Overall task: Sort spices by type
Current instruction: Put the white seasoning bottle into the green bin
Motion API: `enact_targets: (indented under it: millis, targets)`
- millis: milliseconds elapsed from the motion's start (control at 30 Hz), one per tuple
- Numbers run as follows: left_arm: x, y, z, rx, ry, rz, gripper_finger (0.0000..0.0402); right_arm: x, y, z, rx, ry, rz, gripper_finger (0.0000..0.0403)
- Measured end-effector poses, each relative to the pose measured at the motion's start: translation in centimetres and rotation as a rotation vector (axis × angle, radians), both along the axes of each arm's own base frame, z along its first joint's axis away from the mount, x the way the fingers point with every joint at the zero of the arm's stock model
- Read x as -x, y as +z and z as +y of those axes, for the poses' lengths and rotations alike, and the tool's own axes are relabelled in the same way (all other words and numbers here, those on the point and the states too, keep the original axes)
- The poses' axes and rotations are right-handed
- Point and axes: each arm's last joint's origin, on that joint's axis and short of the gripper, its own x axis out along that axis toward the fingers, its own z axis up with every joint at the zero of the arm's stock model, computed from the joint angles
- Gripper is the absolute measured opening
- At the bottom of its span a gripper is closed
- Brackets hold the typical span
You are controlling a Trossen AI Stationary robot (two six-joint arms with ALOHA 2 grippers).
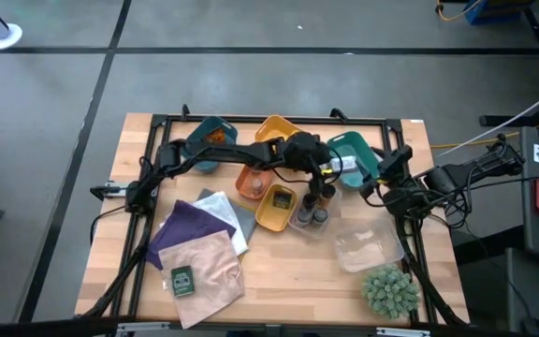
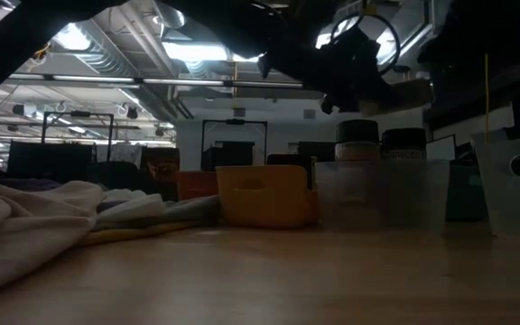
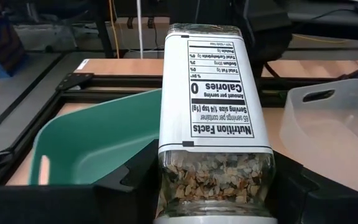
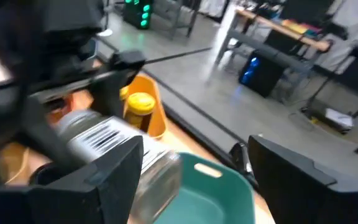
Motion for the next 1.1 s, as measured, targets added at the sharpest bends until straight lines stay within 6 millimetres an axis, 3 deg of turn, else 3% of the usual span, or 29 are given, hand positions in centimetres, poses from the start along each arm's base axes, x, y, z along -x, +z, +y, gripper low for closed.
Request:
enact_targets:
  millis: [200,1100]
  targets:
    - [-0.1,0.1,-0.7,-0.018,-0.021,-0.007,0.0187,-0.3,-0.2,-0.2,-0.056,0.017,0.028,0.0287]
    - [-0.1,-0.1,-0.4,-0.019,-0.006,-0.005,0.0184,-3.7,-3.1,-2.7,-0.225,-0.110,0.275,0.0287]
